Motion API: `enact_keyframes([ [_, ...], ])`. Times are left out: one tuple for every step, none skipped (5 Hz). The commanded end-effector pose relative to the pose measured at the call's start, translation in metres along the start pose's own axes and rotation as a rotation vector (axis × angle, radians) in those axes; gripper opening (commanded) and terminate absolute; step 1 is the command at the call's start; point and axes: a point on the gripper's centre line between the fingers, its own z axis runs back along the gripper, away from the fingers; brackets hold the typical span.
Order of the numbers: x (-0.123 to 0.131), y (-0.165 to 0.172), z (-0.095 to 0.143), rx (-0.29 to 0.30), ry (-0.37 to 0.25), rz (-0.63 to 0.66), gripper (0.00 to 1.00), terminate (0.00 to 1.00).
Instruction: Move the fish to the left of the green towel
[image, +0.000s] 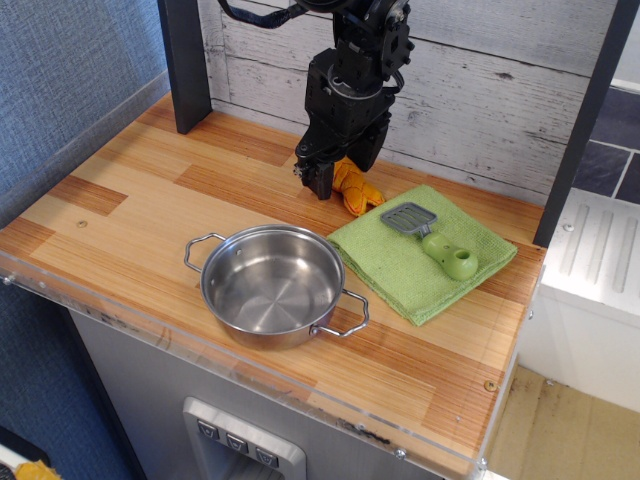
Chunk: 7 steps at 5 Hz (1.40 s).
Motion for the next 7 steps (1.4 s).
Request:
enact_keyframes([
  [0.01, 0.003, 0.024, -0.044, -0.038, 0.036, 1.0, 0.0],
  [0.013, -0.003, 0.043, -0.094, -0.048, 0.081, 1.0, 0.0],
  [0.021, -0.006, 0.066, -0.152, -0.057, 0.112, 1.0, 0.0],
  [0.032, -0.002, 0.086, -0.196, -0.077, 0.142, 1.0, 0.0],
  [0.035, 0.004, 0.107, -0.18, -0.102, 0.162, 1.0, 0.0],
  [0.031, 0.012, 0.121, -0.189, -0.102, 0.166, 1.0, 0.0],
  [0.031, 0.012, 0.121, -0.189, -0.102, 0.166, 1.0, 0.0],
])
